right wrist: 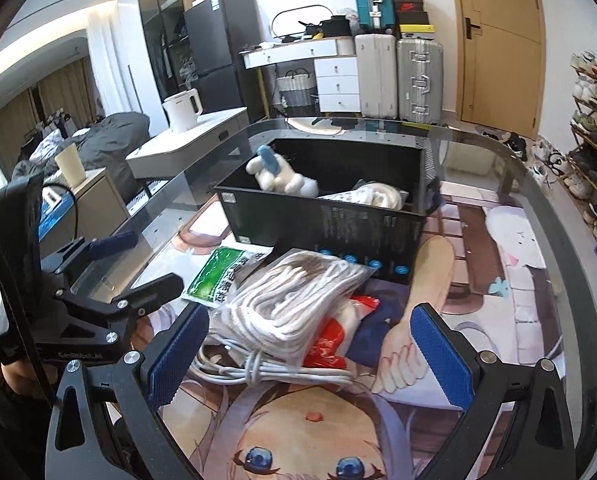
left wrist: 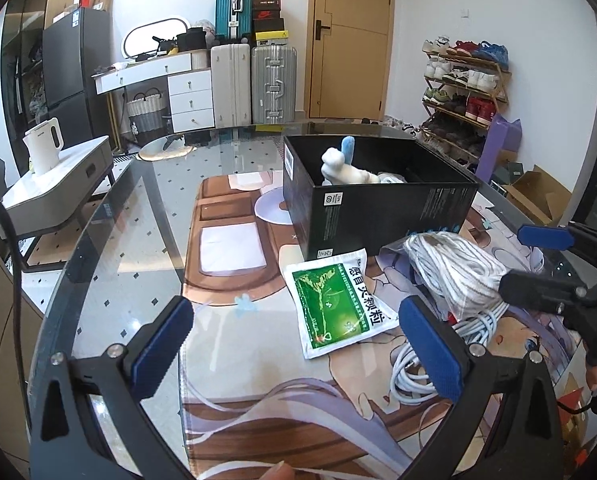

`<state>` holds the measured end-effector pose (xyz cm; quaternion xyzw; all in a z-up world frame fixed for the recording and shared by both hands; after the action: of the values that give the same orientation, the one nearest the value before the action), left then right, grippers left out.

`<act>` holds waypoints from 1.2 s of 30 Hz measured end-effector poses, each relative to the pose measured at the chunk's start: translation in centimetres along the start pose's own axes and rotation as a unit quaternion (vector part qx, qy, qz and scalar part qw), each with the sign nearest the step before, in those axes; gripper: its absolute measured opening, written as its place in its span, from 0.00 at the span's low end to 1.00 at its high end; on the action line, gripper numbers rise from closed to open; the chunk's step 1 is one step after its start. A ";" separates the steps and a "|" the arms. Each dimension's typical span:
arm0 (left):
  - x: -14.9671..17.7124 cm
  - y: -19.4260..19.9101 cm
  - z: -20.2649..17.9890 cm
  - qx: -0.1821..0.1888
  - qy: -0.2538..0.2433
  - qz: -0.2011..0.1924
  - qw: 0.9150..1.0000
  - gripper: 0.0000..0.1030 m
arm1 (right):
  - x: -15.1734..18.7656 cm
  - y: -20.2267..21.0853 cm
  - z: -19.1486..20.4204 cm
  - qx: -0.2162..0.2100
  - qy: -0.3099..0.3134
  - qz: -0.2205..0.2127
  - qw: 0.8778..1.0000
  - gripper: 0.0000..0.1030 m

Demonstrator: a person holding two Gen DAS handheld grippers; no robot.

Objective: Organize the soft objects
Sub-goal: 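Lower the right gripper onto the bagged white rope coil and grasp it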

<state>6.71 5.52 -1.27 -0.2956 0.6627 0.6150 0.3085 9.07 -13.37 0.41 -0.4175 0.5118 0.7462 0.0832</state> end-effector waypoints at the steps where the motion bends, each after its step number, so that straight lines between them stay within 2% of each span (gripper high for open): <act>1: 0.0 0.0 0.1 0.002 0.003 -0.001 1.000 1.00 | 0.0 -0.2 0.2 0.000 0.004 0.002 1.000 0.99; 12: 0.2 -0.2 0.3 0.013 0.006 0.003 1.000 1.00 | -0.1 -2.7 1.3 0.008 0.021 0.026 0.999 0.99; 25: 0.4 -0.2 0.1 0.020 0.002 0.007 1.000 1.00 | -0.7 -3.0 -0.6 0.032 -0.011 0.043 0.999 0.99; 36: 0.5 0.0 0.0 0.024 0.001 0.008 1.000 1.00 | -1.1 -5.2 0.5 0.040 -0.011 0.058 0.997 0.99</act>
<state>6.44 5.47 -1.65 -0.2841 0.6798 0.6010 0.3099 12.33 -10.19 -2.37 -0.3749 0.5637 0.7334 0.0616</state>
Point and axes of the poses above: each gripper's, at about its wrist camera, not at the fingertips, and y roughly against the way its jaws point, z to its left, x to its underside, the point moved 3 cm from there along -y, roughly the way its jaws point, and after that the axes turned 1 degree about z, right-handed, at the moved point
